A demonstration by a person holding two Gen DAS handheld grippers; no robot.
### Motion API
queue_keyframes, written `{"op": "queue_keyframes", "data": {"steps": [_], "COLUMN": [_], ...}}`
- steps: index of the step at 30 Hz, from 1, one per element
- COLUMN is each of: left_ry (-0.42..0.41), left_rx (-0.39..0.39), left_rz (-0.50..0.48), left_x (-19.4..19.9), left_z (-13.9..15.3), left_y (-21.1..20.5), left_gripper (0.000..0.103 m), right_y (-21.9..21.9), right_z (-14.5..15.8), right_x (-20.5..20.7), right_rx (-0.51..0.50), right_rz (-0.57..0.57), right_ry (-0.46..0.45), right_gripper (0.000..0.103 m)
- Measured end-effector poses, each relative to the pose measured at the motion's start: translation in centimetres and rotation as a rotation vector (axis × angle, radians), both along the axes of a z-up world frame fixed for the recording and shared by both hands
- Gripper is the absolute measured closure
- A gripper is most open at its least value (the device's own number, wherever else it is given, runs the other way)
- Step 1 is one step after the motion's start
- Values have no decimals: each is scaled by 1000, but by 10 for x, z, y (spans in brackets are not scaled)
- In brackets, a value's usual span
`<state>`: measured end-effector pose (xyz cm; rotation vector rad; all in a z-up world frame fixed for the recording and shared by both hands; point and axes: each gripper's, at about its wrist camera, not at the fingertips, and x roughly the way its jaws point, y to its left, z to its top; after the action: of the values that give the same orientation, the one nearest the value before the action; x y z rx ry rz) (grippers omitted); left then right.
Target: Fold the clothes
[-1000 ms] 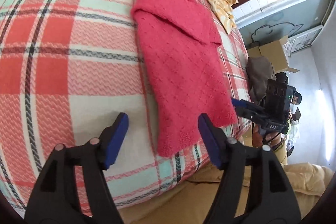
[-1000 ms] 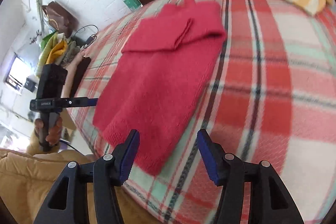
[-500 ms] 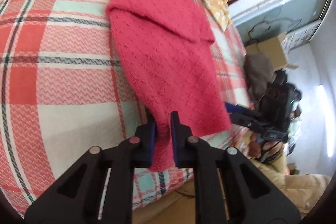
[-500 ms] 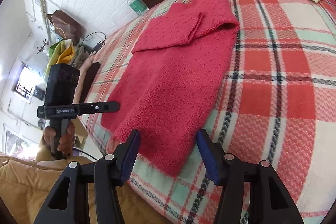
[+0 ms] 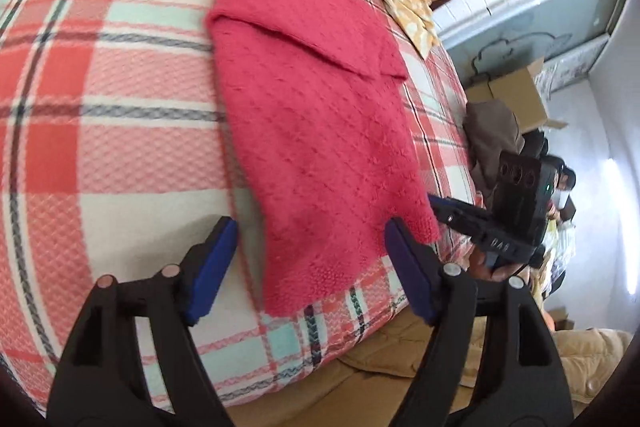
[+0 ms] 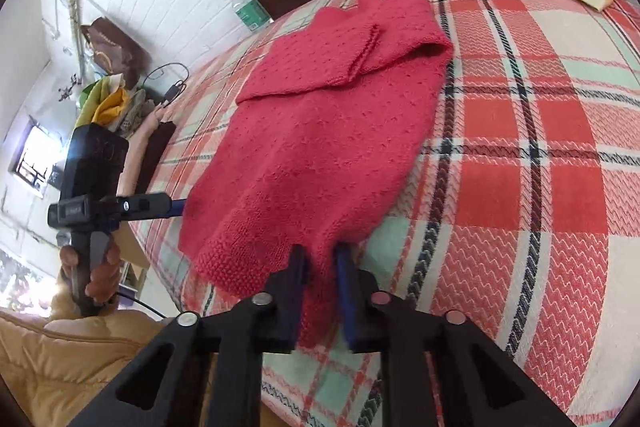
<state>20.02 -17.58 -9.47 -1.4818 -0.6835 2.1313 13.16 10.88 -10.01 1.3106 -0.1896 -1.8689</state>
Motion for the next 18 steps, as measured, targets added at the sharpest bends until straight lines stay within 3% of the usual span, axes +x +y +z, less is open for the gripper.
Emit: {"op": "queue_keyframes", "data": {"steps": [1,2,3,4,9,10,11,12,15,18], "left_ry": [-2,-11,-18,-21,-34,-34,-37,-42,-100,-123], "left_rx": [-8,-42,-89,-94,66,84,90,81,81,95], "left_rz": [-19,-36,-40,-37,28,47,55,59,56,50], "left_x": [-2,-4,-6,-7,-9,-8,-7,-5,-2,-1], "left_z": [-1,-3,-4,-4,3,3,3,2,-10,-20], "left_y": [6,12,15,16,-12,-19,-24,-28,-33,-27], "left_gripper": [68,84,91,91,91,91,91,91,88,69], "right_y": [3,7,10,13,23,25,26,26,21,17], "right_z": [1,4,7,11,19,15,10,5,-4,-4], "right_x": [-2,-3,-4,-5,-11,-12,-13,-13,-6,-1], "right_rx": [-26,-53,-77,-99,-147,-143,-131,-111,-90,-88], "right_rz": [-10,-17,-20,-22,-37,-43,-43,-42,6,18], "right_ry": [-14,-23,-23,-19,-25,-49,-77,-97,-116,-85], "right_gripper": [91,92,93,93,89,82,62,53,51,52]}}
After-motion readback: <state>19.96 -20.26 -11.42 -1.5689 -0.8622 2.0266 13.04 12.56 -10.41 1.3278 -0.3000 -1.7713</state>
